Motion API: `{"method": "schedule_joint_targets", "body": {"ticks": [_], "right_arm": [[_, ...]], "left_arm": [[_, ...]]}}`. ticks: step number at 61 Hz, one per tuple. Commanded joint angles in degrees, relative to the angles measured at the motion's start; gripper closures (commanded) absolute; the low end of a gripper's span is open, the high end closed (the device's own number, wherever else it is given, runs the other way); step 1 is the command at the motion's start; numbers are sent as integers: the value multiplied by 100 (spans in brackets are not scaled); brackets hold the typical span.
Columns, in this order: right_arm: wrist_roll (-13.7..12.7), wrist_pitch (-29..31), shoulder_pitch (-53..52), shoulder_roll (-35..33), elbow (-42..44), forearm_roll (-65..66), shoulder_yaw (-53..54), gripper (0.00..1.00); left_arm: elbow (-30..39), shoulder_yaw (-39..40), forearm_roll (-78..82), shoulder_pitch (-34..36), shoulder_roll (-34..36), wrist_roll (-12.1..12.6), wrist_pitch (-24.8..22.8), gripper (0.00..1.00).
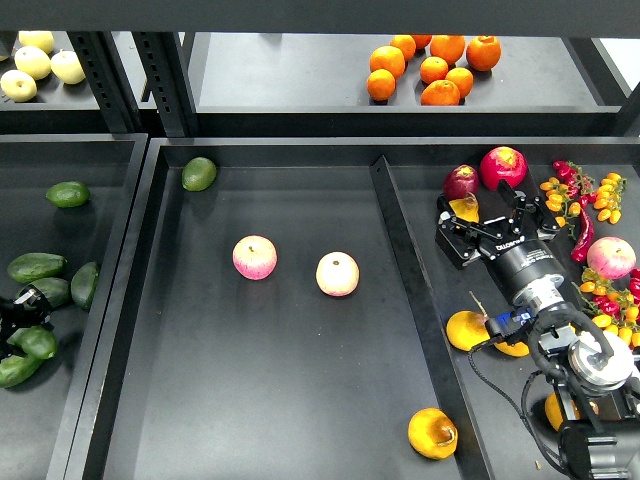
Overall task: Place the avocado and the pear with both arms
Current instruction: 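Lower the avocado among the other avocados and open the left gripper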
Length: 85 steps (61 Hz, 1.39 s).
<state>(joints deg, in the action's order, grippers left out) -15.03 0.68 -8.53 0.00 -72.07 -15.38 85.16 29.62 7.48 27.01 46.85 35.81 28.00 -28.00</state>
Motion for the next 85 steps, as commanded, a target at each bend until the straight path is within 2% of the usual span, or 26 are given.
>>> {"method": "schedule_joint_targets", "body": {"ticks": [1, 7, 12, 41, 47, 49, 64, 77, 85], "right_arm": [[-8, 2, 1, 0, -1, 0, -8, 0], [-8, 2, 1, 0, -1, 0, -8, 0], [0, 2, 1, 0, -9, 0, -8, 0], [-8, 99, 62, 0, -18, 0, -35, 0], [-8, 99, 71, 0, -18, 0, -35, 0], [-17, 99, 71, 0, -18, 0, -35, 0], [-26, 99, 80, 0, -18, 0, -35, 0], [-26, 108, 89, 0, -53, 0, -35, 0], [-26, 108, 89, 0, -53, 0, -43, 0]], "left_arm": [[0, 34, 6, 0, -4, 0, 0, 56], [0, 51, 6, 0, -12, 0, 0, 52], [0, 51, 6, 0, -12, 0, 0, 44], [9, 95, 6, 44, -39, 0, 0, 32], [35, 122, 24, 79, 14, 0, 0, 25], [61, 157, 32, 96, 31, 0, 0, 19], [105, 192, 32, 325, 119, 0, 0, 11], [167, 1272, -47, 518, 163, 0, 0, 3], [167, 2019, -354, 510, 120, 0, 0, 2]]}}
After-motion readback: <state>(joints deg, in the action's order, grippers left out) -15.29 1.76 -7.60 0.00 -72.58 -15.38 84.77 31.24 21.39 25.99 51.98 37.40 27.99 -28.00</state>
